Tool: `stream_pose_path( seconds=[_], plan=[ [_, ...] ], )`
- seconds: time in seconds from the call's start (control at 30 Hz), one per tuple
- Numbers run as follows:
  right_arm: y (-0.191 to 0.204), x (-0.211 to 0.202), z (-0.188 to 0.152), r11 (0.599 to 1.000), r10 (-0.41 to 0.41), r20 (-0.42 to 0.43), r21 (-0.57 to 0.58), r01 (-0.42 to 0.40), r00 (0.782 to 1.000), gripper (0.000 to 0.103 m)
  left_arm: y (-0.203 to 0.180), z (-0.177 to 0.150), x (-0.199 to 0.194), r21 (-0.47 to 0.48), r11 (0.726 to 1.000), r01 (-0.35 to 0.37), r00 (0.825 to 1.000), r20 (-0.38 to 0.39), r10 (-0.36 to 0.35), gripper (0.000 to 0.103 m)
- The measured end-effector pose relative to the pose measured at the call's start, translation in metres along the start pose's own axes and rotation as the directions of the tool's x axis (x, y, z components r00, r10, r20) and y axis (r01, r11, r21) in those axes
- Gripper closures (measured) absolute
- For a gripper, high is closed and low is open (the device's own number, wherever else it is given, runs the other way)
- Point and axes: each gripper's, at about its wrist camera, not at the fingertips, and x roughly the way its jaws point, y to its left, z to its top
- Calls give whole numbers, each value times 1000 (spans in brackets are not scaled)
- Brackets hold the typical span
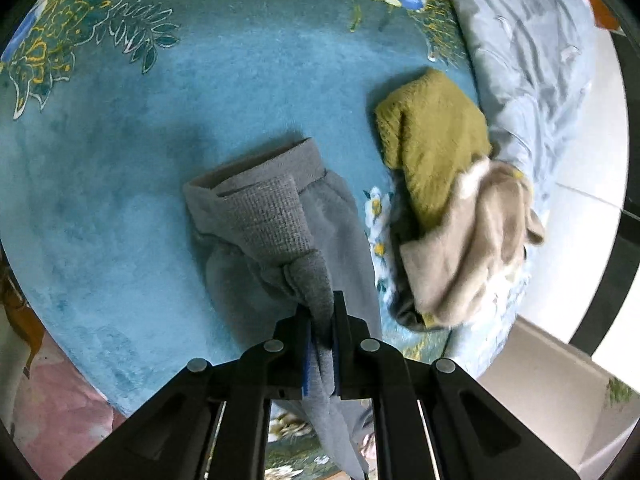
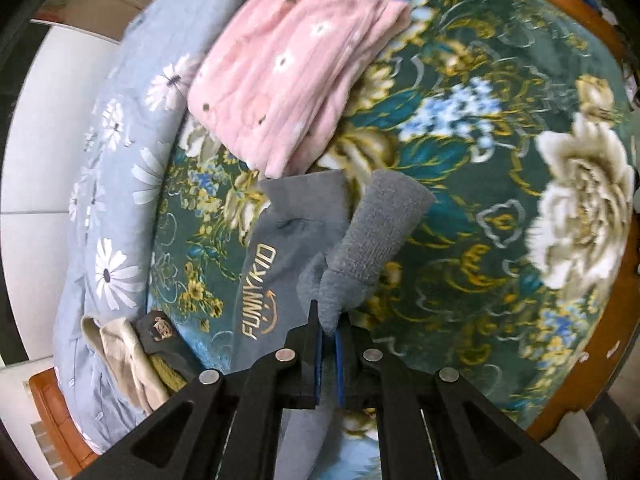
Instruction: Fold clothes
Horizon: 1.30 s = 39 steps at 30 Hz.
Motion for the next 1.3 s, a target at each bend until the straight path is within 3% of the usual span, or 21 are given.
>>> stream_pose_path(
  seconds=[0.1,0.23,0.33,0.43,0.53,0.6,0.7,0.8,0.9,0.97,1.17,1.3],
  plan=[
    [33,29,17,997,-46,-61,-66,42,997,98,-2,10,24,-99,994,37,999,5,-36,96],
    [74,67,31,980,-127,-131,-171,104,983,98,-1,25,51,-183,983,30,999,30,-25,95],
    [94,87,36,966,-163,-130,-222,131,978,98,-8,33,68,-192,980,44,998,46,-36,94],
    [106,104,38,951,-190,-137,-270,148,972,94,-9,36,82,-229,967,109,994,43,-102,82],
    [115,116,33,936,-181,-154,-330,122,971,91,-6,34,79,-267,946,185,983,70,-172,59],
    [116,114,30,931,-155,-139,-351,98,978,75,-6,31,69,-245,944,220,975,85,-205,56],
    [116,104,24,927,-100,-112,-372,52,989,63,-2,24,46,-154,962,226,972,100,-212,53],
    [114,82,8,910,-26,-81,-414,-10,996,55,14,14,19,-44,990,137,980,149,-129,50],
    [107,68,-12,892,-6,-78,-451,-30,997,53,37,9,9,29,999,36,982,182,-41,47],
    [99,62,-32,882,-11,-90,-470,-33,996,53,57,9,10,32,999,12,985,174,-17,46],
    [90,60,-98,829,-82,-138,-560,-10,987,53,108,29,32,-44,989,138,976,175,-128,44],
    [95,55,-136,775,-131,-114,-631,30,985,53,109,46,60,91,988,122,981,140,-133,44]
  ],
)
